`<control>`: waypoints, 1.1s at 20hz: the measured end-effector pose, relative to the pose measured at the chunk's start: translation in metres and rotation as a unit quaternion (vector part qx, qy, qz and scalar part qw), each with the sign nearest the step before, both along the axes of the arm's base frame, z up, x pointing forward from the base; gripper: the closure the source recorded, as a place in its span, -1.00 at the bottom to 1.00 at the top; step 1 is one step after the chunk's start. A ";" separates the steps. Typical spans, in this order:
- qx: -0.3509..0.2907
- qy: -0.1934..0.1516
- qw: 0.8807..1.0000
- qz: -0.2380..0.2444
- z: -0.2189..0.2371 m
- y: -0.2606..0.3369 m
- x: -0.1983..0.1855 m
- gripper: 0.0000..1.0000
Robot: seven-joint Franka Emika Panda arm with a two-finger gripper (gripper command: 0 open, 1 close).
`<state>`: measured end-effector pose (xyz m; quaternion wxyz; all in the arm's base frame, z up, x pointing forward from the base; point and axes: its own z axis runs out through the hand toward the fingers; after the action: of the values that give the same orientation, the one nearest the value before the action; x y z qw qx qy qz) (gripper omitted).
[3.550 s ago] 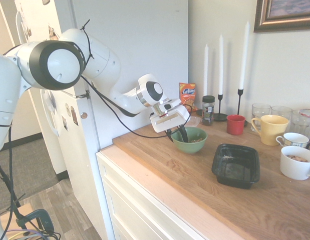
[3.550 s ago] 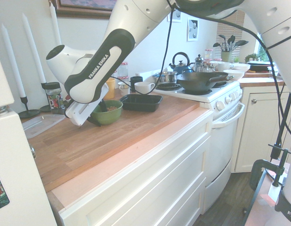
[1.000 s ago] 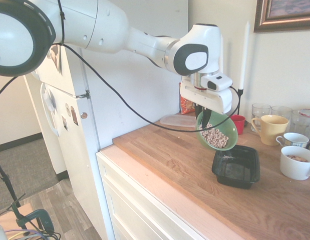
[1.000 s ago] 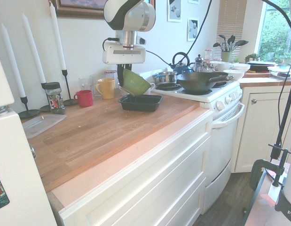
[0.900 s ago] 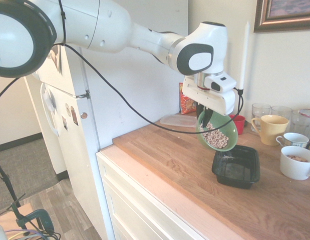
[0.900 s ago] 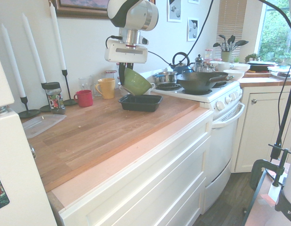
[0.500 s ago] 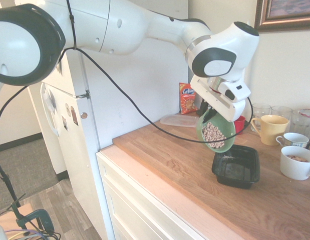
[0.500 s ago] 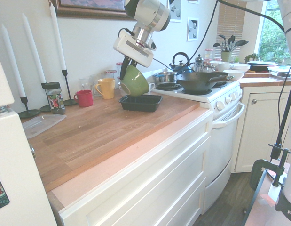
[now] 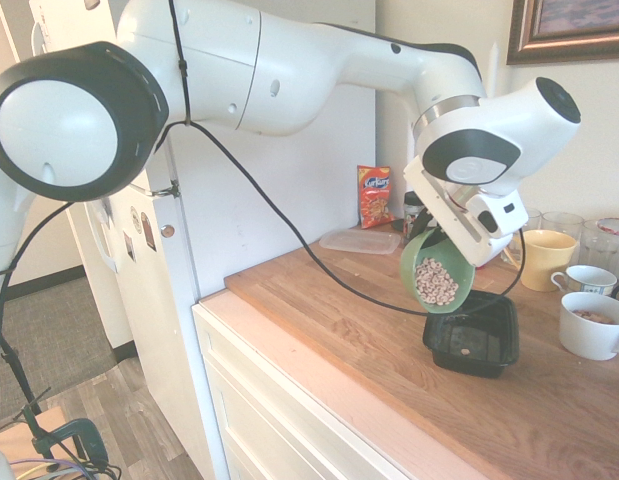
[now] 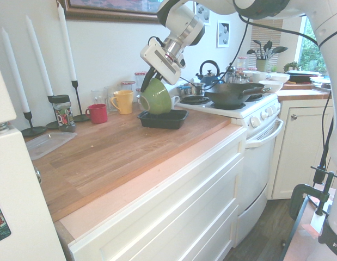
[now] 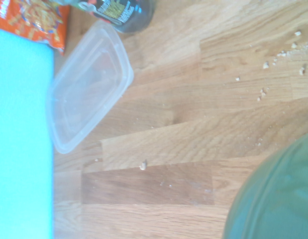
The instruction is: Pour the cereal into the box
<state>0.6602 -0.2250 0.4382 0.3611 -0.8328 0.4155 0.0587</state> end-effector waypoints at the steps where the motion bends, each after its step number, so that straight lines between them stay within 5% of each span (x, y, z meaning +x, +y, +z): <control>1: 0.008 0.000 1.000 0.000 -0.004 -0.004 0.001 1.00; 22: 0.152 -0.067 0.986 -0.014 -0.009 -0.044 -0.008 1.00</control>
<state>0.6521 -0.2689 0.4288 0.5114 -0.7644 0.3880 0.0602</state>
